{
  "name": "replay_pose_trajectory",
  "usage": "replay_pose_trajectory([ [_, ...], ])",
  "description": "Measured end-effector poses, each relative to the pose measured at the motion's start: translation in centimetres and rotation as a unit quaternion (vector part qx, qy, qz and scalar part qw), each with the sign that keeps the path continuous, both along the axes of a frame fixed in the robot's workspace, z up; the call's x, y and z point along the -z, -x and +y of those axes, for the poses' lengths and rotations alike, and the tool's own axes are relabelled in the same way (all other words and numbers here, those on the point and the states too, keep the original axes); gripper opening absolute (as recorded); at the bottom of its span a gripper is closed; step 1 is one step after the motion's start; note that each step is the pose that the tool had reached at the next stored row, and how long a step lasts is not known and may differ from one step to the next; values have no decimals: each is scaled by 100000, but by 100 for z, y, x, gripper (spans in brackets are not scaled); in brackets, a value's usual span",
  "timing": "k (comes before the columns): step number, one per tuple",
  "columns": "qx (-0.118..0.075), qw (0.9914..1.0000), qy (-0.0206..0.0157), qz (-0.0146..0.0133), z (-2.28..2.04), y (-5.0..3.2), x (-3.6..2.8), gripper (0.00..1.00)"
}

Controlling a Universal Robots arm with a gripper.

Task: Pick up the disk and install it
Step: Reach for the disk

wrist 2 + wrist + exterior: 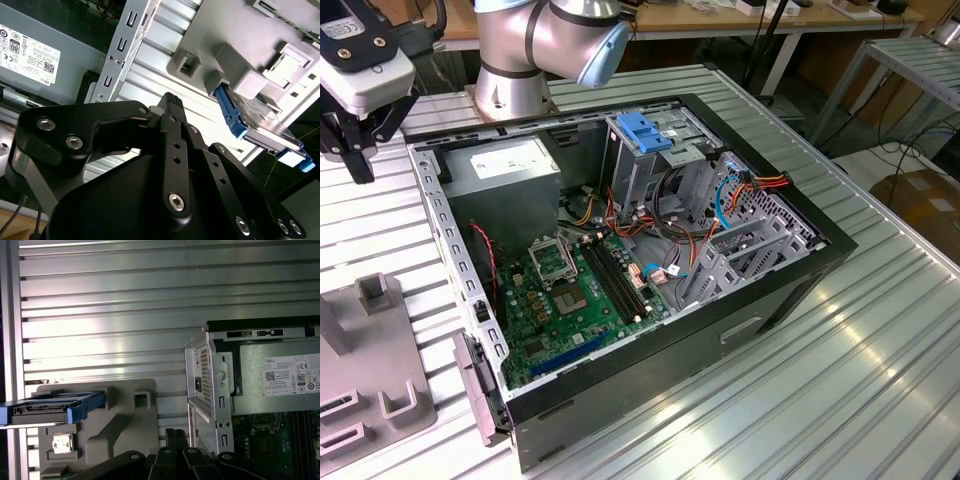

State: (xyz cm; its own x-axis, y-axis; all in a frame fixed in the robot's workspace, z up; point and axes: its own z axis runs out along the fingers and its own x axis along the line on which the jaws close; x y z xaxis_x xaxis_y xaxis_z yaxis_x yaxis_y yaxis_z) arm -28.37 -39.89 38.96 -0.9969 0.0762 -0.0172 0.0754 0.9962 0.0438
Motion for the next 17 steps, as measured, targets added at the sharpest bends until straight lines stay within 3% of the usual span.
replay_pose_trajectory([
  [17,1,100000,0,42,0,133,3,10],
])
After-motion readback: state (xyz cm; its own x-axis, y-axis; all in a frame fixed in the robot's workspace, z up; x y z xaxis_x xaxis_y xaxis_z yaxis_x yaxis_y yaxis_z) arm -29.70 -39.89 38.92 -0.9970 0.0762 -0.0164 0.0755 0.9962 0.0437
